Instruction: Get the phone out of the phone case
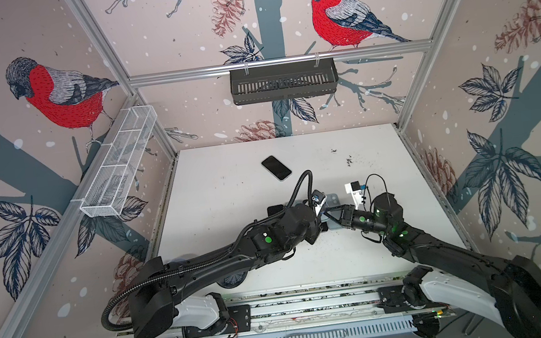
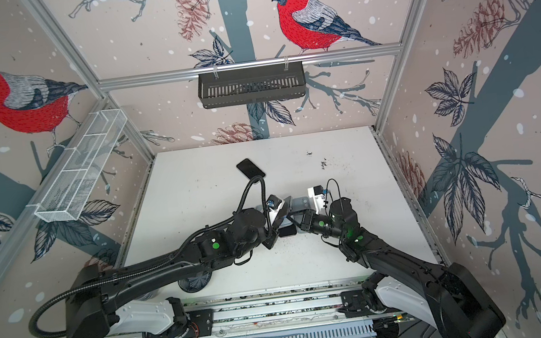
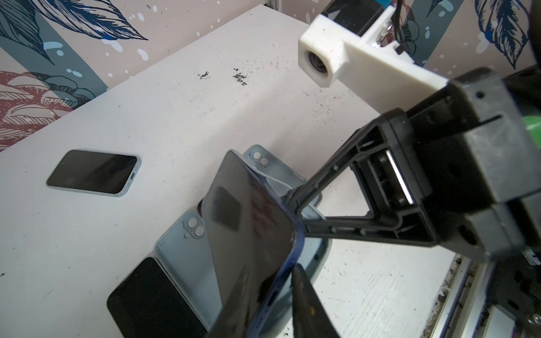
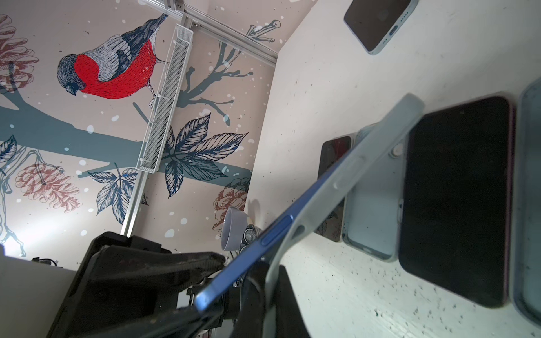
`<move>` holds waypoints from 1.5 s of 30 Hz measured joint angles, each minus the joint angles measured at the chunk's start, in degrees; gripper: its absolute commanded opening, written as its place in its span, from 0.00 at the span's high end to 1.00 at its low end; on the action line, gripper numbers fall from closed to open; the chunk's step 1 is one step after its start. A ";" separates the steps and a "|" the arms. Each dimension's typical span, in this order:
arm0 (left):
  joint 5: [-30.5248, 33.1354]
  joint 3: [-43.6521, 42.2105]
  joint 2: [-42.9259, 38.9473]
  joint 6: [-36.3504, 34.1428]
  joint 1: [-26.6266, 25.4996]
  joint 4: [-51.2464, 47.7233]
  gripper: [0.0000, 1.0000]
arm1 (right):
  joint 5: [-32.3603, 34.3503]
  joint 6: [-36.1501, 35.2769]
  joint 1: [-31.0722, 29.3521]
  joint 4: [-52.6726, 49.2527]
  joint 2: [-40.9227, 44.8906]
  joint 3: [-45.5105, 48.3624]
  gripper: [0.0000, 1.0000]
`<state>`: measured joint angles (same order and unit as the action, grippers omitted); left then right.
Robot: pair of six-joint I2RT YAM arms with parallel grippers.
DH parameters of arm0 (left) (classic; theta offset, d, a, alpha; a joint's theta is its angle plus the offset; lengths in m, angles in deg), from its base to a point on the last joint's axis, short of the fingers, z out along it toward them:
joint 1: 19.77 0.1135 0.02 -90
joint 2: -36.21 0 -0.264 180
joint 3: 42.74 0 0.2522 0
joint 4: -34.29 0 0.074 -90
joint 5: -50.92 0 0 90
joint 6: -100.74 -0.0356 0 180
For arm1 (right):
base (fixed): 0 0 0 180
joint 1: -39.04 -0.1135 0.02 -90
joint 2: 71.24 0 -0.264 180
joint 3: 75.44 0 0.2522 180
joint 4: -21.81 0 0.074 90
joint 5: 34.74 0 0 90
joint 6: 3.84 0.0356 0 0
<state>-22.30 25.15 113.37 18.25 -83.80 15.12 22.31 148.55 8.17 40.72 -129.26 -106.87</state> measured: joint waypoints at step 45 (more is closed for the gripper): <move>20.55 -11.65 -15.10 -23.54 14.29 0.55 1.00 | -3.37 -0.83 1.90 3.39 -30.67 -14.86 1.00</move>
<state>-1.76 13.50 98.27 -5.29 -69.51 15.67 18.94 147.72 10.07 44.11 -159.93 -121.73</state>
